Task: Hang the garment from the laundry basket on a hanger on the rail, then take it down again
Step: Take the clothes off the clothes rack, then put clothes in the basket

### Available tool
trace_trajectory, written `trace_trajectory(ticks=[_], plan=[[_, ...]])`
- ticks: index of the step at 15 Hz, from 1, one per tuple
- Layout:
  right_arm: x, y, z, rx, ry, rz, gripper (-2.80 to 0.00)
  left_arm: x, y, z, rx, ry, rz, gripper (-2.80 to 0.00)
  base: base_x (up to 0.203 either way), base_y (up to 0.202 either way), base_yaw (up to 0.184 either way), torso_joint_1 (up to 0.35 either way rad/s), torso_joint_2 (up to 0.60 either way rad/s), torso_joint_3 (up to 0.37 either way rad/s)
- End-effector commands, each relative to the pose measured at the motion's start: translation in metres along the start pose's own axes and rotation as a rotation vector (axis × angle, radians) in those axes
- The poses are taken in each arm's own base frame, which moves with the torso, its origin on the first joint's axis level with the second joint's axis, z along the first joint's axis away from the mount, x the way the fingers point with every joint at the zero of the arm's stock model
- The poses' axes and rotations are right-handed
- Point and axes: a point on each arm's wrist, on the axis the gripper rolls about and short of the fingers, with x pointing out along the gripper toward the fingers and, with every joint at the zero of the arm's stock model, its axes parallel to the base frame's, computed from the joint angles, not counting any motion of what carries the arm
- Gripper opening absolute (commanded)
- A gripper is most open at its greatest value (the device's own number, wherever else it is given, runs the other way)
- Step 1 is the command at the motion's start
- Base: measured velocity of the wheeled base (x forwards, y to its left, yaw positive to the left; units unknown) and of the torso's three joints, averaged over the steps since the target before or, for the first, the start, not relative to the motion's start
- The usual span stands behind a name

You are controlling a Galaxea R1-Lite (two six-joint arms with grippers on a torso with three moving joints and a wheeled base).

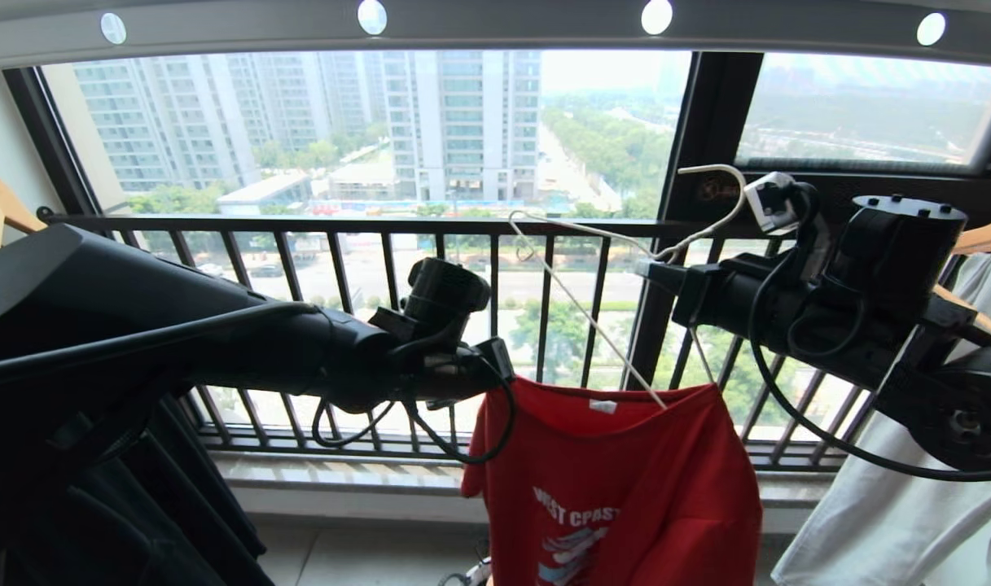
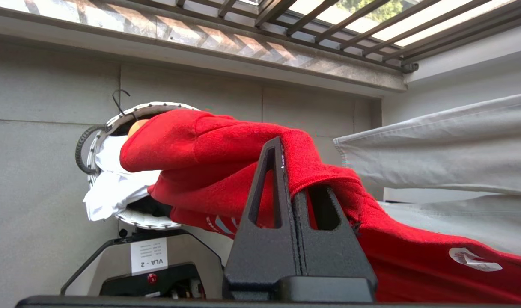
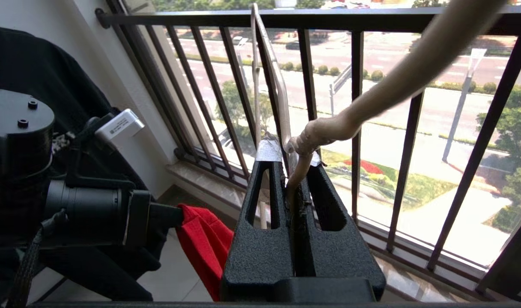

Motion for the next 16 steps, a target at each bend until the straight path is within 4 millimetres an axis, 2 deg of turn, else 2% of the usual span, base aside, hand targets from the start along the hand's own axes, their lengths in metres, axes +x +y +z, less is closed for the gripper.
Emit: trace_trajectory(ticks=[1,3,6,11,16], plan=[[0.001,0.002,0.003,0.018,-0.021,0.000,-2.80,-0.001,-0.004,-0.004,0.003,0.010,-0.006,-2.80,0.000,0.000,0.000,0.000,0.00,0.000],[0.003,0.006,0.003,0.024,-0.031,-0.022,-2.80,-0.003,-0.006,-0.009,0.013,0.027,-0.011,-2.80,0.000,0.000,0.000,0.000,0.00,0.000],[0.004,0.007,0.007,0.032,-0.051,-0.040,-2.80,-0.019,-0.015,-0.014,0.030,0.083,-0.012,-2.80,0.000,0.000,0.000,0.000,0.00,0.000],[0.018,0.002,0.010,0.044,-0.094,-0.158,-2.80,-0.023,-0.018,-0.012,0.027,0.078,-0.023,-2.80,0.000,0.000,0.000,0.000,0.00,0.000],[0.017,0.002,0.010,0.041,-0.091,-0.164,-2.80,-0.022,-0.022,-0.012,-0.038,0.079,-0.041,-2.80,0.000,0.000,0.000,0.000,0.00,0.000]])
